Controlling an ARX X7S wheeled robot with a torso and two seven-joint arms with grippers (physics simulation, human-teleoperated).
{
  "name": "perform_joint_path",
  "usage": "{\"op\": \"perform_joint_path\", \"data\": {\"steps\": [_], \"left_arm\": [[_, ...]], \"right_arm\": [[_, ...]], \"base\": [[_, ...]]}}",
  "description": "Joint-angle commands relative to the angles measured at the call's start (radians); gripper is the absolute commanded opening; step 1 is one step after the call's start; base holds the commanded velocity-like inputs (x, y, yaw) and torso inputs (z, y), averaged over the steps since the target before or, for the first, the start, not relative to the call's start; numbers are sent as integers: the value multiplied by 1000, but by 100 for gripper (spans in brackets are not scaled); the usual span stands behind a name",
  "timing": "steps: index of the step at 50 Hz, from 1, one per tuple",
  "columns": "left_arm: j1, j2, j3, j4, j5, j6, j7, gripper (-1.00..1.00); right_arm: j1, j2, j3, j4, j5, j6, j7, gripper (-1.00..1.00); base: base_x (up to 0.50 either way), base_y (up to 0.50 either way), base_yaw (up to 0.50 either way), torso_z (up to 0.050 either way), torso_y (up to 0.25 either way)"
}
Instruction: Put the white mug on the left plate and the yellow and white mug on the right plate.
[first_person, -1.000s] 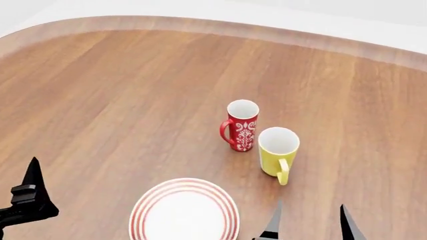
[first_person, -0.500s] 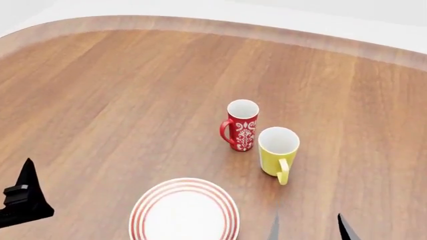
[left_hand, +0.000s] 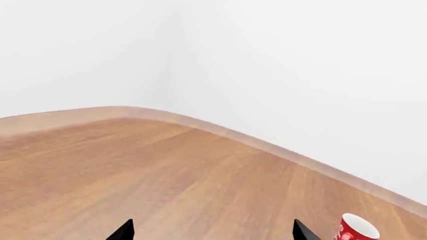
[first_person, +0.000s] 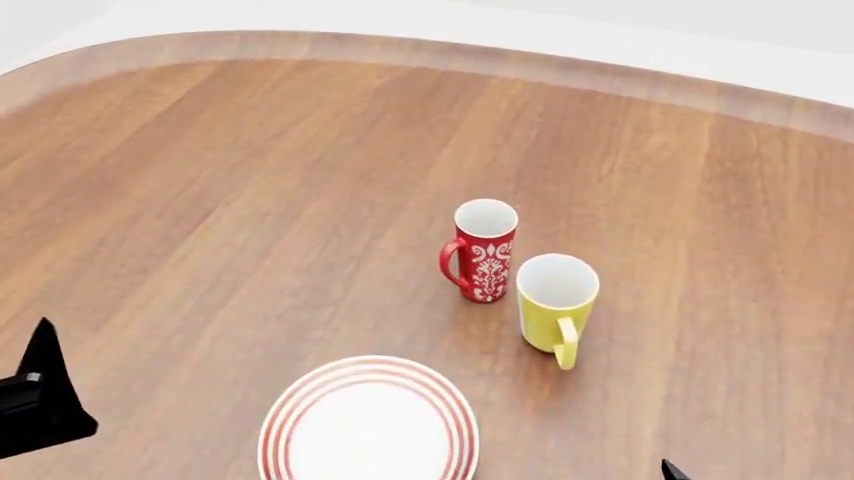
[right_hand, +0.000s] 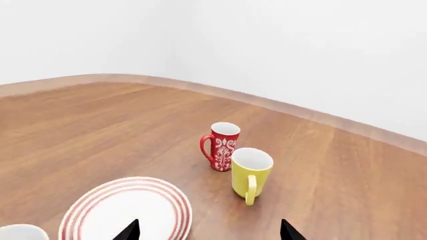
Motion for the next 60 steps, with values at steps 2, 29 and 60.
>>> {"op": "perform_joint_path", "data": {"steps": [2,29,60], "left_arm": [[5,-10,-4,13,-11,-6,-9,100],[11,-13,14,19,-7,3,-26,100],[37,-17,32,46,-4,16,-42,100]], "right_arm": [[-99,94,37,-129,74,57,-48,100],[-294,233,48,-230,43,-11,-174,100],[203,172,-208,113,107,145,-388,100]], "base": [[0,0,0,0,0],[0,0,0,0,0],[0,0,0,0,0]]}}
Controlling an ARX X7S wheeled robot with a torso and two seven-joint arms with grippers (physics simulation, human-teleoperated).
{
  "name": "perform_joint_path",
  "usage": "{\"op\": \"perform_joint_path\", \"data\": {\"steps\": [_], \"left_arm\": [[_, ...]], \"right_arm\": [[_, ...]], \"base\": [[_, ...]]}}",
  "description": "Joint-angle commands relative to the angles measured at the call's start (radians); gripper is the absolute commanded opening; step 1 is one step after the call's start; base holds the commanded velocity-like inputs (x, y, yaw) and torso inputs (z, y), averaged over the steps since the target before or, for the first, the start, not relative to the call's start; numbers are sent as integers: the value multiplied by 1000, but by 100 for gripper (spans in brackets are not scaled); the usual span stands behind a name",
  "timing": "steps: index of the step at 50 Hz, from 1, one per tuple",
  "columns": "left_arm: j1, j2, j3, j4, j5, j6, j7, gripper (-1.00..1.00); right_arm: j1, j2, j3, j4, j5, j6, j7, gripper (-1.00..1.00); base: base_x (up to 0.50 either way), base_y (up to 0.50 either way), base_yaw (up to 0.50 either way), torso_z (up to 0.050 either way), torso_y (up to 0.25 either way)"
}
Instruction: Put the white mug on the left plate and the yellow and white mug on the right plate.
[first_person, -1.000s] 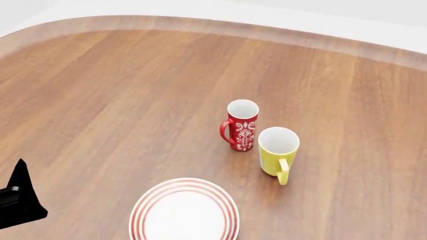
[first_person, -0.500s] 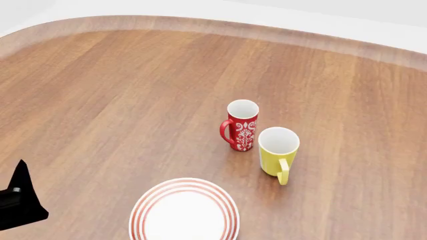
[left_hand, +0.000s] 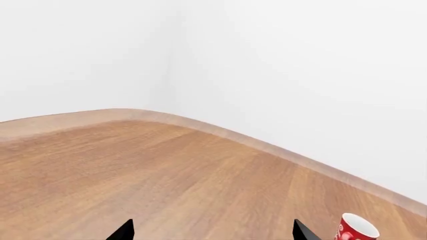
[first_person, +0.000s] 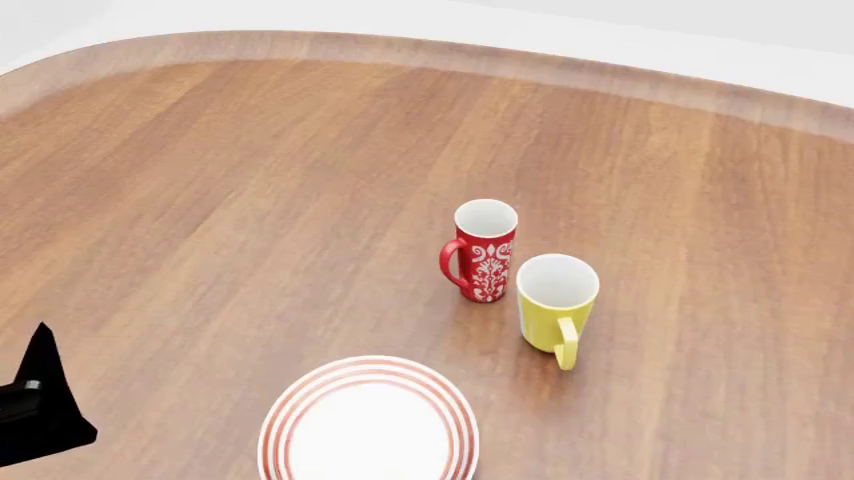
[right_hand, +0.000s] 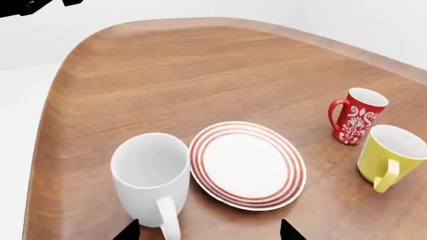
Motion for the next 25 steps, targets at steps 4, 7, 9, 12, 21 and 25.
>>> {"op": "perform_joint_path", "data": {"steps": [4,7,9,12,21,25], "left_arm": [[10,-4,10,8,1,5,-5,100],[11,-8,-1,17,-12,-1,-10,100],[15,-5,0,8,-7,12,-6,100],[12,-7,2,15,-10,3,-12,100],[10,-10,3,18,-16,1,-18,100],[12,-11,2,23,-21,-3,-23,100]], "right_arm": [[191,-40,-108,155,-11,66,-75,100],[219,-46,-141,180,-26,81,-90,100],[236,-52,-164,196,-37,91,-99,100],[246,-56,-191,213,-51,92,-114,100],[320,-73,-265,257,-79,132,-154,100],[355,-88,-297,280,-94,142,-172,100]], "base": [[0,0,0,0,0],[0,0,0,0,0],[0,0,0,0,0],[0,0,0,0,0],[0,0,0,0,0],[0,0,0,0,0]]}}
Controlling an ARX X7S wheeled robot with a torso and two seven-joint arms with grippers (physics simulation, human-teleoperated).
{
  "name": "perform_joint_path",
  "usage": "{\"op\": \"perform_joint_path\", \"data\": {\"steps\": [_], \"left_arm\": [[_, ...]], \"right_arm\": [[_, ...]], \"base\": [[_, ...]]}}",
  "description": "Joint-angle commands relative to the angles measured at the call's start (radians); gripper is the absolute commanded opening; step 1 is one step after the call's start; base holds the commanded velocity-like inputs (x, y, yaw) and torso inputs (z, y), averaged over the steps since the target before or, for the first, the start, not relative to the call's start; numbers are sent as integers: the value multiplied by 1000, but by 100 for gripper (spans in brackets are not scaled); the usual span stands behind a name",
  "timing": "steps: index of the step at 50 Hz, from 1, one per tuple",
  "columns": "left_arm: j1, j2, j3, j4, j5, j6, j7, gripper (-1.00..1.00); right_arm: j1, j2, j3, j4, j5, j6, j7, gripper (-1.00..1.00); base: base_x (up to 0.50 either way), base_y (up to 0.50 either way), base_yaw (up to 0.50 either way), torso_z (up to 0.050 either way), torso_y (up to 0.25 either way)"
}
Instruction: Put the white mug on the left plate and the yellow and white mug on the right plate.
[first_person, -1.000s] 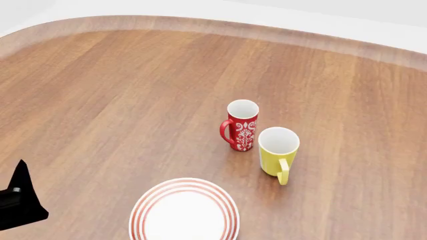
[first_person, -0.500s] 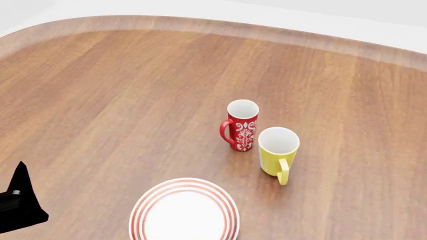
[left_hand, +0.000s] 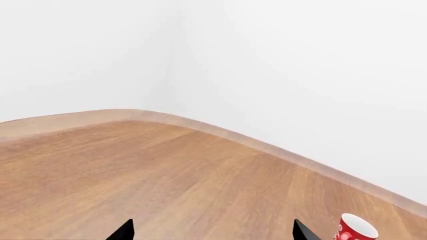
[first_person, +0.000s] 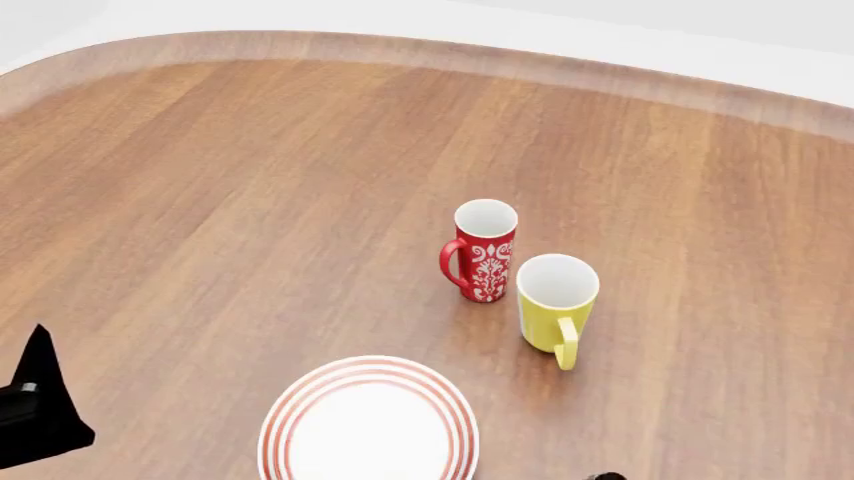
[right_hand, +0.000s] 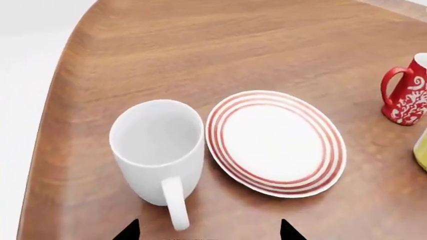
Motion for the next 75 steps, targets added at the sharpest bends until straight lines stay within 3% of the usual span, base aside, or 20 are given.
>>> {"op": "perform_joint_path", "data": {"steps": [1,28,45,56,75], "left_arm": [[2,-3,1,6,-7,-2,-8,100],[11,-11,-2,19,-22,3,-22,100],[14,-17,-3,27,-35,4,-29,100],[13,-19,2,29,-38,4,-35,100],[18,-25,-1,40,-51,7,-43,100]], "right_arm": [[96,-30,-90,69,-36,37,-50,100],[226,-115,-224,219,-96,44,-128,100],[264,-126,-282,261,-126,57,-157,100],[288,-93,-318,172,-123,90,-193,100],[345,-121,-342,284,-139,79,-230,100]], "base": [[0,0,0,0,0],[0,0,0,0,0],[0,0,0,0,0],[0,0,0,0,0],[0,0,0,0,0]]}}
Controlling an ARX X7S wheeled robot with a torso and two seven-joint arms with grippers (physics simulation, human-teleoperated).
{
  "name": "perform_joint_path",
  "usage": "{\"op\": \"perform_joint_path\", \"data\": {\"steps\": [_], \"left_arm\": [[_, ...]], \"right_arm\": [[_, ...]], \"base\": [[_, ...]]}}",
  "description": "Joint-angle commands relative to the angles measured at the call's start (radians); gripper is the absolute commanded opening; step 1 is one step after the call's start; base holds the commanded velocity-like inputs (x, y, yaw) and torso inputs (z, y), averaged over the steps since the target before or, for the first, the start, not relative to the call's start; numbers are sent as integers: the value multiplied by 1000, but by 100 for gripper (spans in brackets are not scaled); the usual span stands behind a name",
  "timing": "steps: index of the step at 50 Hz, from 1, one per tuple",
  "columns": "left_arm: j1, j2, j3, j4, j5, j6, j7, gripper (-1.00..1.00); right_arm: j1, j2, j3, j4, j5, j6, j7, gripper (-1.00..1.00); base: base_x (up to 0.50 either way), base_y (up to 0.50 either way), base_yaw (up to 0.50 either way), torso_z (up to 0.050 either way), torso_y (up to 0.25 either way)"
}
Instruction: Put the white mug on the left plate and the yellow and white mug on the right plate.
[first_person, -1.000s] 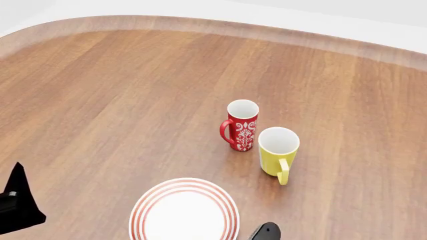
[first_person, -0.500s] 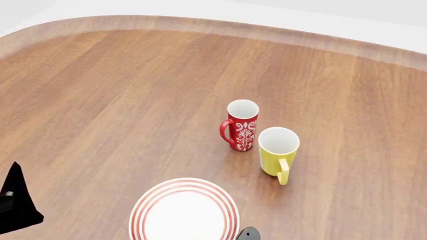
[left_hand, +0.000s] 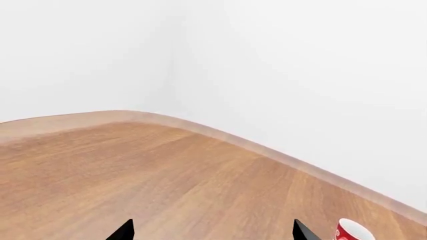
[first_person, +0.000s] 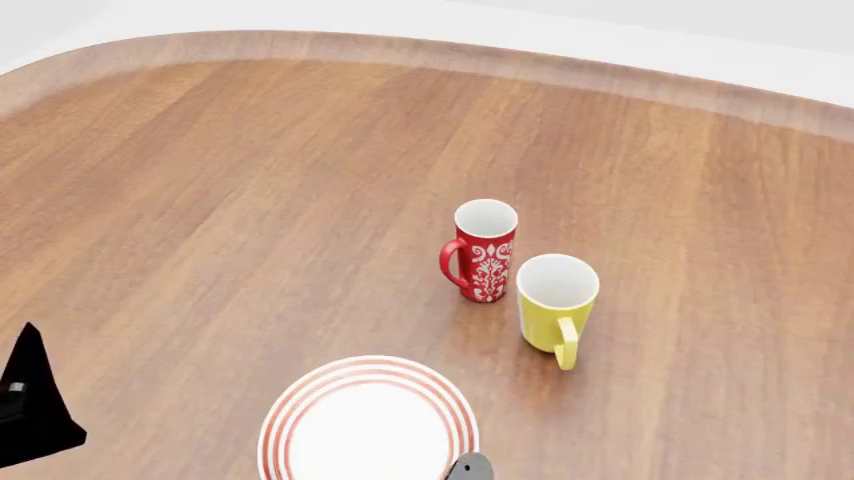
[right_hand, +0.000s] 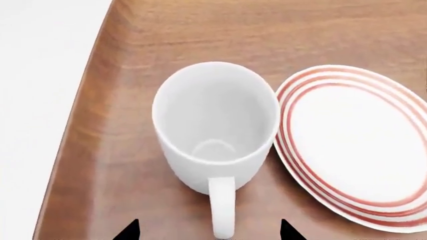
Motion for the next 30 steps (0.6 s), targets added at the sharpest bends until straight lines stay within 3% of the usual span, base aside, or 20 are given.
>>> {"op": "perform_joint_path", "data": {"steps": [1,30], "left_arm": [[4,-4,-3,6,-8,2,-4,100],[15,-12,-3,27,-25,2,-21,100]], "right_arm": [[32,-15,-9,51,-5,-2,-17,100],[66,-88,-59,267,-39,-105,-76,100]], "base": [[0,0,0,0,0],[0,0,0,0,0]]}}
